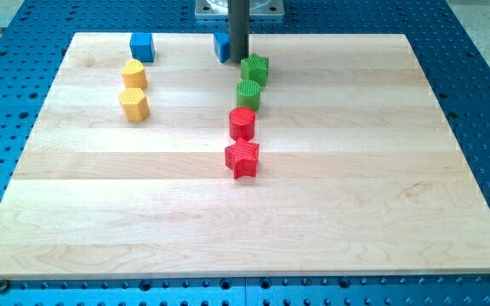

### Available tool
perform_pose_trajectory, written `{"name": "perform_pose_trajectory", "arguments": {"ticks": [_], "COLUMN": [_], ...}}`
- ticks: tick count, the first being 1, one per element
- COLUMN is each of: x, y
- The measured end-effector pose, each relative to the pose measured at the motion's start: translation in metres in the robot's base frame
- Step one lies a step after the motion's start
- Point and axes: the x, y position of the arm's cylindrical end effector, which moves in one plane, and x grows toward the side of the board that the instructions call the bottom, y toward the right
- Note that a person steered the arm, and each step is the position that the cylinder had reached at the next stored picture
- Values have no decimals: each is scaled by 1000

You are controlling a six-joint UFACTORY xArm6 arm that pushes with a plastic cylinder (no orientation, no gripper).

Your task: Move the blue triangle diagonally top left to the green circle

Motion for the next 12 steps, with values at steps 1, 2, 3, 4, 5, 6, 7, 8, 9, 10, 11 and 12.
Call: {"name": "perform_pose_trajectory", "arguments": {"ticks": [1,2,3,4,5,6,7,8,9,10,11,12], "x": [-17,10,-15,-43,-32,-11,-24,-31,-11,-4,-7,-29], "y": [-30,-85,-34,-90,-138,-113,-82,-36,-50,-62,-37,-38]}}
